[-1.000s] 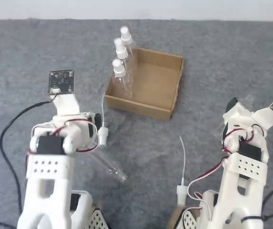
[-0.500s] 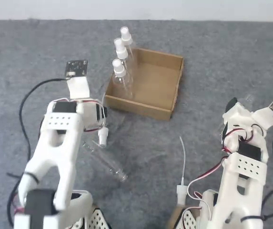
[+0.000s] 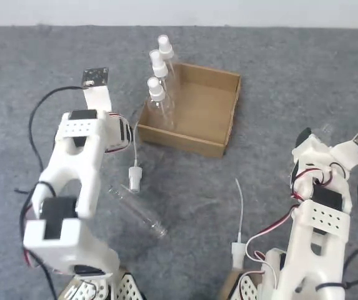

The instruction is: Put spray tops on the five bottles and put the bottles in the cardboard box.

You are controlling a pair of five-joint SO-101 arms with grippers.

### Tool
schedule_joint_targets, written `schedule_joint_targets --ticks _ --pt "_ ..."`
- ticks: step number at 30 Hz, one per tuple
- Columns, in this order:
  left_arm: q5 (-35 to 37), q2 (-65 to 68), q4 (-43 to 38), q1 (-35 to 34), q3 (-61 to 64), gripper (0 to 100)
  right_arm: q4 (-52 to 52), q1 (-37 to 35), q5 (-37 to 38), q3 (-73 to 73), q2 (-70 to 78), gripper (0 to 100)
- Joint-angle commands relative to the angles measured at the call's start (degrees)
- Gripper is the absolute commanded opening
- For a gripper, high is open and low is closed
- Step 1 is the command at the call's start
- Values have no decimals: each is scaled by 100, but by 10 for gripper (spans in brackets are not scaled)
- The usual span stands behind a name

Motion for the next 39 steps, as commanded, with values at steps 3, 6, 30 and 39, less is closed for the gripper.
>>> schedule_joint_targets --ticks 3,6,30,39 --pt "-281 624 -44 -62 -848 197 -136 -40 0 -88 -198 6" --pt "-273 659 273 -53 -1068 196 -136 -40 0 -88 -198 6" --pt "-273 1389 756 158 -1727 196 -145 -48 308 -88 -198 6" --pt "-316 1398 844 -791 -1851 196 -145 -48 308 -88 -198 6"
